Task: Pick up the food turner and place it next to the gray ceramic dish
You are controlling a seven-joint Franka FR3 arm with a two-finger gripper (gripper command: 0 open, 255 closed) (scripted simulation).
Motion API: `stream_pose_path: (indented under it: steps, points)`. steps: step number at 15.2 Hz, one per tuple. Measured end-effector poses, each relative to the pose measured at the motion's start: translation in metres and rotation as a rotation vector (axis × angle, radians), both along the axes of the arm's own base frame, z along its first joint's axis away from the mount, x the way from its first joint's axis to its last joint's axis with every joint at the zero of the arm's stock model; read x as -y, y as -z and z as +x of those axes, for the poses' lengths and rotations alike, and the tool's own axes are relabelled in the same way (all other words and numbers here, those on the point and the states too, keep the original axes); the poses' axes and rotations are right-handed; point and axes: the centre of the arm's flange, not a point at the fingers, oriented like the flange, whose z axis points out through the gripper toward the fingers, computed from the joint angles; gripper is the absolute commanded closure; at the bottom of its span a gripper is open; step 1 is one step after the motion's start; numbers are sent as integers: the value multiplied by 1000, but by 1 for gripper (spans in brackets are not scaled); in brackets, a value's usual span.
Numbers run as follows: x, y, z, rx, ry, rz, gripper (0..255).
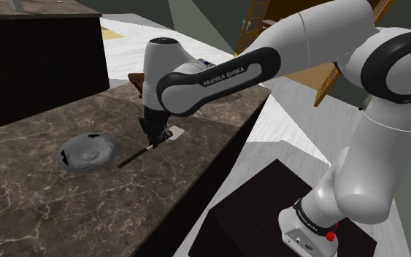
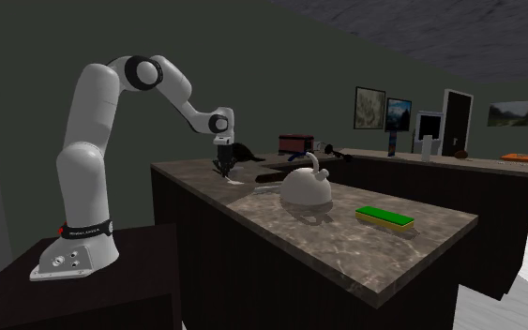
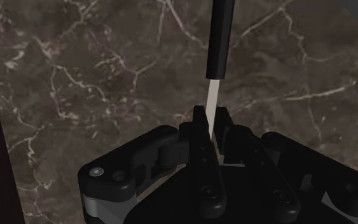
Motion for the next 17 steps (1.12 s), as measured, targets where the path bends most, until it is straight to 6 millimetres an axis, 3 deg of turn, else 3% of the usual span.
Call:
stream_pose_path:
  steps: [4,5,11,15,17]
  points:
    - [0,1,0,0,0,0,255]
    - [0,1,0,0,0,0,0]
    - [0,1,0,0,0,0,0]
    - [2,-37,1,1,1,1,0]
    - [2,-46,2,1,0,1,0]
